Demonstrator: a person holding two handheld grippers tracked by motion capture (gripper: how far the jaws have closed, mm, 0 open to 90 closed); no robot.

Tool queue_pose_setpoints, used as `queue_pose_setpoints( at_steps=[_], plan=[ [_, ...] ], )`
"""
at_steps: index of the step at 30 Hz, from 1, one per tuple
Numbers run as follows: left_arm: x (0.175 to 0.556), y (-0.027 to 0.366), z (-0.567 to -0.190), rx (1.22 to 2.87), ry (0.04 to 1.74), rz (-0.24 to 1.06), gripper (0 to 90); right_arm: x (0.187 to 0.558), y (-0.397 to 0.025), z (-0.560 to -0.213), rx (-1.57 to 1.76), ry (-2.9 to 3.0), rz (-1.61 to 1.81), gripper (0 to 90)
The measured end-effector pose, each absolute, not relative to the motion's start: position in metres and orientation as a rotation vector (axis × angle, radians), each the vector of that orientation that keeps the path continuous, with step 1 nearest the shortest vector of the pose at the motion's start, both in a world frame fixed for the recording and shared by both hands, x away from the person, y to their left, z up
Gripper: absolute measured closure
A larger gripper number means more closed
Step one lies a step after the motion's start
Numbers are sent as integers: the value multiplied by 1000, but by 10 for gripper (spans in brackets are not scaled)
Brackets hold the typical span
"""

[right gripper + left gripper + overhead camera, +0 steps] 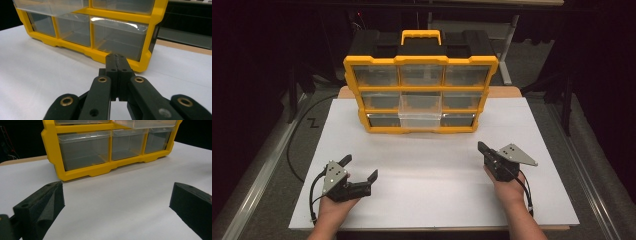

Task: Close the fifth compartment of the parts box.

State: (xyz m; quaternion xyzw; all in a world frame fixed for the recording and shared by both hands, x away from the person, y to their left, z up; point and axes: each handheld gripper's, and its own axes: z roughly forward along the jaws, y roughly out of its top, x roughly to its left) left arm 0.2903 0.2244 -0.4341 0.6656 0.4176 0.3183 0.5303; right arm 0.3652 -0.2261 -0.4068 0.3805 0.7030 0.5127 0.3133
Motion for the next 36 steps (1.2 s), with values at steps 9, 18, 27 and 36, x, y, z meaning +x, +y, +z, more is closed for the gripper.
queue_pose_setpoints(
  at_steps=[9,18,27,36],
  plan=[
    [291,224,-434,1592,992,755,3,366,-225,-407,1004,1851,1369,900],
    [290,222,-434,1603,982,765,3,366,-215,-408,991,1872,1395,900],
    [291,222,-434,1602,988,772,3,369,-196,-413,947,1931,1395,900],
    [291,221,-434,1606,980,771,3,372,-171,-417,939,1954,1423,900]
  ],
)
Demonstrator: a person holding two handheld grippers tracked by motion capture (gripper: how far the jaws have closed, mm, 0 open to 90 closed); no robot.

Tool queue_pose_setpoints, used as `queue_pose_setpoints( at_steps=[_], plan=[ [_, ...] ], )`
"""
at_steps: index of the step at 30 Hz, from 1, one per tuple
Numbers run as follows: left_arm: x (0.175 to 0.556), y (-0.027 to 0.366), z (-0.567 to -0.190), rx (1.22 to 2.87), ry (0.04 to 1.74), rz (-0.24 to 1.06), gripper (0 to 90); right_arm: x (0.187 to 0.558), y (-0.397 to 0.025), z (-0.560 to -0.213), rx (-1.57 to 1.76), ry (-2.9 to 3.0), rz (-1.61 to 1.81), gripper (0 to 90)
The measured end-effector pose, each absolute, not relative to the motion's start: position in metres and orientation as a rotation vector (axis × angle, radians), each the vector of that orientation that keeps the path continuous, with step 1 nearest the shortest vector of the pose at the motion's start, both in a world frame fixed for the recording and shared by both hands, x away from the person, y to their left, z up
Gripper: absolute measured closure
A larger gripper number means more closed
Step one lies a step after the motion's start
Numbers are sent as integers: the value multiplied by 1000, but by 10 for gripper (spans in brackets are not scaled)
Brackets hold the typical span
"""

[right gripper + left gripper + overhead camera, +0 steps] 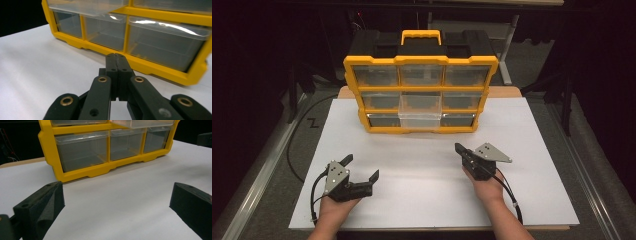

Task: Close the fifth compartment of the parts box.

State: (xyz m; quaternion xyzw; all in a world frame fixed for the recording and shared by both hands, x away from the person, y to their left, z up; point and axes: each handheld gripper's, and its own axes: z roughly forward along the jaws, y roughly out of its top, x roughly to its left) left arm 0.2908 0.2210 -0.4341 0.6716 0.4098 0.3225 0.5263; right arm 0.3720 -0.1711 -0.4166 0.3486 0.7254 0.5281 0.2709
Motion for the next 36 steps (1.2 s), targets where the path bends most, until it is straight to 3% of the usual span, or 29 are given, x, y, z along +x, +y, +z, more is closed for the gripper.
queue_pose_setpoints(
  at_steps=[15,36],
  plan=[
    [291,220,-434,1601,972,775,3,380,-131,-417,906,1950,1451,900],
    [292,219,-435,1603,963,777,3,385,-104,-388,849,1928,1496,900]
  ],
)
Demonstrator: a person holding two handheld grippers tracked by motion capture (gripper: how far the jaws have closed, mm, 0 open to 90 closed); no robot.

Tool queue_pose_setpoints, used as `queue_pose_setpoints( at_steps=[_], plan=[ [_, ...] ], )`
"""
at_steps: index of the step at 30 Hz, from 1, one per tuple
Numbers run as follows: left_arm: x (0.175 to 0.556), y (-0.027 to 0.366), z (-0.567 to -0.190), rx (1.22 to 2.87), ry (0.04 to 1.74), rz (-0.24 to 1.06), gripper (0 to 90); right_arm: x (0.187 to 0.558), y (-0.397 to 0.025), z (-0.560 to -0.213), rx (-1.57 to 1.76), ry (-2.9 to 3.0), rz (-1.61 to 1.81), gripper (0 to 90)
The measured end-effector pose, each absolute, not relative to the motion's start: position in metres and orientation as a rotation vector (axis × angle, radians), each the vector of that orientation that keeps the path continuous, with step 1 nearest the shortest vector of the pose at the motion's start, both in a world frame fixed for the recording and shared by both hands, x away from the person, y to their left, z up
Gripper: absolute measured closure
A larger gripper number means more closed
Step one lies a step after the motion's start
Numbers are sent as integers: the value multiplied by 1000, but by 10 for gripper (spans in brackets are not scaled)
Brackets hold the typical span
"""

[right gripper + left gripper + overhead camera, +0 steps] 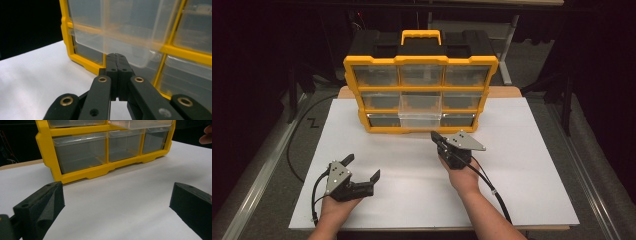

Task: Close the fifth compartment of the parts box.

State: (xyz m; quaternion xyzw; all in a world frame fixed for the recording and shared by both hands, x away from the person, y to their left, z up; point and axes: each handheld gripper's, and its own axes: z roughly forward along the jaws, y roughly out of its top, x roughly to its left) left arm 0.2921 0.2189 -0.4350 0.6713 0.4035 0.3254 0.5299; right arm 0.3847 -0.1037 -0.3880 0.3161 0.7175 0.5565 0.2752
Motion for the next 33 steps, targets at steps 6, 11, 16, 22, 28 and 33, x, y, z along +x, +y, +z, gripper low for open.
queue_pose_setpoints(
  at_steps=[6,11,16,22,28,33],
  plan=[
    [292,220,-435,1597,958,780,3,386,-92,-378,830,1926,1503,900],
    [291,221,-434,1588,957,775,3,388,-85,-374,825,1927,1500,900],
    [291,221,-434,1588,956,771,3,392,-77,-369,815,1923,1492,900],
    [292,222,-434,1577,955,756,3,394,-75,-365,818,1908,1497,900],
    [291,222,-434,1584,953,756,3,395,-75,-358,819,1890,1507,900],
    [291,221,-434,1587,950,755,3,394,-74,-354,810,1887,1503,900]
  ],
)
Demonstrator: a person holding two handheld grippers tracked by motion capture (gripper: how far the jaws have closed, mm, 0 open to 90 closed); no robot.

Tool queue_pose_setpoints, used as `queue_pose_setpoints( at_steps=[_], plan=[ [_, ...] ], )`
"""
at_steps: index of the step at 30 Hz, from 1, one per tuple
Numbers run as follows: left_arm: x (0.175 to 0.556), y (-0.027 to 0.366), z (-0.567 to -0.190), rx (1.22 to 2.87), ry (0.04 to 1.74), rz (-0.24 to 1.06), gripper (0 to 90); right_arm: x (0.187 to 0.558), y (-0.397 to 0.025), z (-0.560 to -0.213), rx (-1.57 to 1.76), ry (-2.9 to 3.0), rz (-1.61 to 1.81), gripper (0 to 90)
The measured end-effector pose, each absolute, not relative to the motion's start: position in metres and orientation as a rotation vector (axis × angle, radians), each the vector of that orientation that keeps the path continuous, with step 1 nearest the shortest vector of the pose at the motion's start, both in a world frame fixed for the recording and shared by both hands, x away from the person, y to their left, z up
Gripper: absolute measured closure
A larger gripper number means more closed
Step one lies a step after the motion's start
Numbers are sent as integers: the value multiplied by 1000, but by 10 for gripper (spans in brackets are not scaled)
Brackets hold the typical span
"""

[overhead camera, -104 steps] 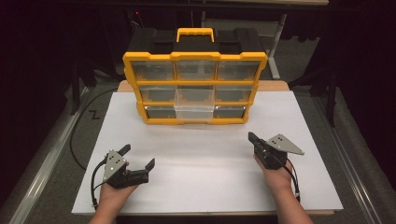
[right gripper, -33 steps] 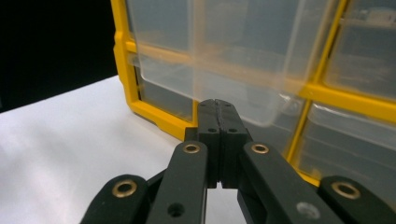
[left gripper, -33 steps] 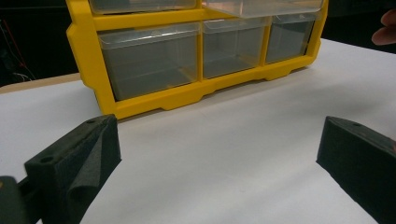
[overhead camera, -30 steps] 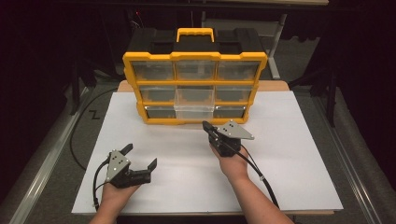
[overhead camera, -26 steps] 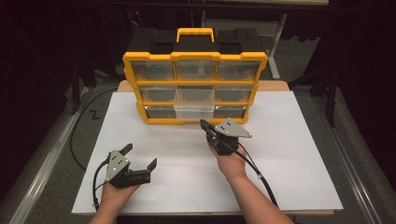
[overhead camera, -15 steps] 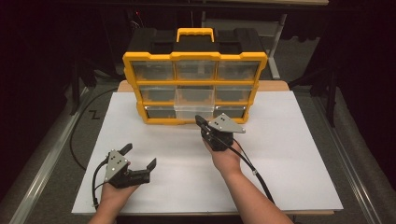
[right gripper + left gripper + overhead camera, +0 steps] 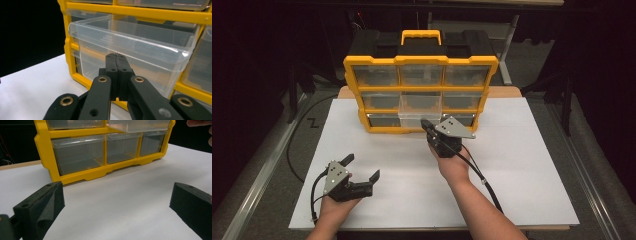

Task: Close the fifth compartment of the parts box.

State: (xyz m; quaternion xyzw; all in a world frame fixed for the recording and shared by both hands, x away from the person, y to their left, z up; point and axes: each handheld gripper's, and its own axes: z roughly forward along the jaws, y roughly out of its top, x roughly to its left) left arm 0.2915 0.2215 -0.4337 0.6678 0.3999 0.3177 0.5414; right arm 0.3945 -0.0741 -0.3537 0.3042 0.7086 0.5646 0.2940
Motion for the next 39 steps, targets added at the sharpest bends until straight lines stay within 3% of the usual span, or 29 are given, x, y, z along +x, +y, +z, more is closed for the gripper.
queue_pose_setpoints(
  at_steps=[39],
  plan=[
    [290,223,-432,1571,949,756,3,406,-70,-343,831,1860,1466,900]
  ],
)
